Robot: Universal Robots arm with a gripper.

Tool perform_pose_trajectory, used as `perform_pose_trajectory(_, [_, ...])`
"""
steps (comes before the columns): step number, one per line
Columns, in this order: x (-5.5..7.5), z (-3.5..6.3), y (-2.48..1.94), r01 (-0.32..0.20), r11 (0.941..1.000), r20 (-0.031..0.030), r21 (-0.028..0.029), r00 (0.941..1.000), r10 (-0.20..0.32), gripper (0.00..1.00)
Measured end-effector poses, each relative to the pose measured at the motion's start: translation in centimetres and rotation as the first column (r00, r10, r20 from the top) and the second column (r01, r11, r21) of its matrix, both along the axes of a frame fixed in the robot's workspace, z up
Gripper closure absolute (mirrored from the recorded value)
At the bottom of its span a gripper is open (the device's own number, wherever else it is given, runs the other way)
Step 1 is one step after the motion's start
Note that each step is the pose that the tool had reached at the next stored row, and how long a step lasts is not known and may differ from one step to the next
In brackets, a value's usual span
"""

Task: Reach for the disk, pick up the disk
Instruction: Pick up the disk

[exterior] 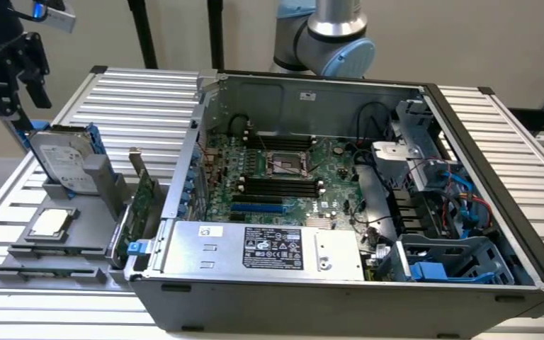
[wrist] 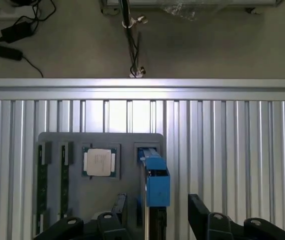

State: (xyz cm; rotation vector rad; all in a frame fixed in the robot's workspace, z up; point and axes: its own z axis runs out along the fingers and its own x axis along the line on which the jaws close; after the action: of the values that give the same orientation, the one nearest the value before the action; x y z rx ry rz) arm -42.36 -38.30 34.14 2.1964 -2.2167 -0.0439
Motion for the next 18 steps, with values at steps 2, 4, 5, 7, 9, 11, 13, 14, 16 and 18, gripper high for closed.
perform_pose_trajectory(2, [0.0,-0.37,0.00,-0.001,1.0000,0.0001,0.0000,1.0000,0.001,0.40])
perform_pose_trajectory(4, [0.0,-0.74,0.00,-0.003,1.0000,0.0000,0.0000,1.0000,0.003,0.40])
perform_pose_trajectory(5, [0.0,-0.91,0.00,-0.004,1.0000,0.0000,0.0000,1.0000,0.004,0.40])
perform_pose_trajectory(7, [0.0,-1.28,0.00,-0.006,1.0000,0.0001,0.0000,1.0000,0.006,0.40])
perform_pose_trajectory(9, [-0.1,-1.63,0.01,-0.007,1.0000,0.0001,0.0000,1.0000,0.007,0.40])
perform_pose_trajectory(11, [-0.2,-2.00,0.02,-0.007,1.0000,0.0000,-0.0001,1.0000,0.007,0.40])
perform_pose_trajectory(13, [-0.2,-2.36,0.02,-0.008,1.0000,0.0000,-0.0001,1.0000,0.008,0.40])
perform_pose_trajectory(14, [-0.3,-2.55,0.03,-0.008,1.0000,0.0002,0.0001,1.0000,0.008,0.40])
perform_pose_trajectory(16, [-0.6,-2.90,0.03,-0.008,1.0000,0.0003,0.0000,1.0000,0.008,0.40])
perform_pose_trajectory(18, [-0.7,-3.28,0.03,-0.008,1.0000,0.0008,0.0000,1.0000,0.008,0.40])
